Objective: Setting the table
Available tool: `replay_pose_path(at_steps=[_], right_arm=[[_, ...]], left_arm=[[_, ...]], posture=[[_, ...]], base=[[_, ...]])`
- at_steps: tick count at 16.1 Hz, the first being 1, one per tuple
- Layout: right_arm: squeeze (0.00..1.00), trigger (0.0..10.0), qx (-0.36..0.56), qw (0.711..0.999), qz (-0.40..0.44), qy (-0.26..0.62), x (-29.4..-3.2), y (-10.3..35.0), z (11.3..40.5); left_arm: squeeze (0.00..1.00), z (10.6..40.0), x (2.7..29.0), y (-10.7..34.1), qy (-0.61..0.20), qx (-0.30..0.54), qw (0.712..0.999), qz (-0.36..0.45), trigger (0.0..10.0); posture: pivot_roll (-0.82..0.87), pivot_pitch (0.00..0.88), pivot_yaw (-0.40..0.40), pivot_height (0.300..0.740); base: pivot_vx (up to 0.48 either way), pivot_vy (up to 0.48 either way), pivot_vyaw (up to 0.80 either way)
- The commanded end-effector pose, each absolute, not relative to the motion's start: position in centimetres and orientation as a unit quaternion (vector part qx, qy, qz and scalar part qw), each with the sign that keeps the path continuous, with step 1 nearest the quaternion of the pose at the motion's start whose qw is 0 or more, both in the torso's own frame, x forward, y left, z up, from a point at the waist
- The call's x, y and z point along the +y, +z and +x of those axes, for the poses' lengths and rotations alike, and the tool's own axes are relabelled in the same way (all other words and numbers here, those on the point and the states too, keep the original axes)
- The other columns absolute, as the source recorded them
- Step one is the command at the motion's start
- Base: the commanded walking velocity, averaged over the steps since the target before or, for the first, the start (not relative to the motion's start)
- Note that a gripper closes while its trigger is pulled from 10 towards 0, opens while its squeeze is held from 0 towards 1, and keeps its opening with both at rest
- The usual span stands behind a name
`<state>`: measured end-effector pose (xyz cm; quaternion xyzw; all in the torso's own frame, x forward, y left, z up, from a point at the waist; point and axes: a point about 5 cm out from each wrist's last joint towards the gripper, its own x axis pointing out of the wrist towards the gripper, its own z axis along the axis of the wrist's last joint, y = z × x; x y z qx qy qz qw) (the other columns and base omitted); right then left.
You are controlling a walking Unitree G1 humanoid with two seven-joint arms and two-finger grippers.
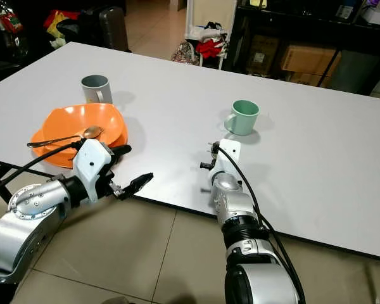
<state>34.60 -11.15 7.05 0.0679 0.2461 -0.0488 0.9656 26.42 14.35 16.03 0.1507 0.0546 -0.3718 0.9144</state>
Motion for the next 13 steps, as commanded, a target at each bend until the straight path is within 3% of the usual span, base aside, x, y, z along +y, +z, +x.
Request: replay_pose_path(at_steps=[1,5,9,13], right_arm=[[1.00,10.0,0.207,0.976,0.059,-0.043,-11.2,8.9,35.4],[1.00,10.0,0.111,0.992,0.049,-0.029,-11.8,14.0,35.3],[1.00,10.0,0.029,0.999,-0.012,0.005,-14.2,16.0,31.1],[1.00,10.0,-0.025,0.999,-0.028,-0.035,-16.7,16.5,26.9]], left_arm=[[0.00,26.5,14.0,16.4,-0.380,0.048,0.911,0.151,10.0],[0.00,27.2,14.4,17.3,-0.364,0.026,0.922,0.131,10.0],[0.00,28.5,14.2,18.6,-0.269,-0.010,0.957,0.109,10.0],[0.00,28.2,13.9,19.0,-0.188,-0.030,0.976,0.104,10.0]], posture=[[0.12,0.000,-0.041,0.740],[0.11,0.000,-0.041,0.740],[0.10,0.000,-0.030,0.740],[0.07,0.000,-0.012,0.740]], base=[[0.000,0.000,0.00],[0.000,0.000,0.00],[0.000,0.000,0.00],[0.000,0.000,0.80]])
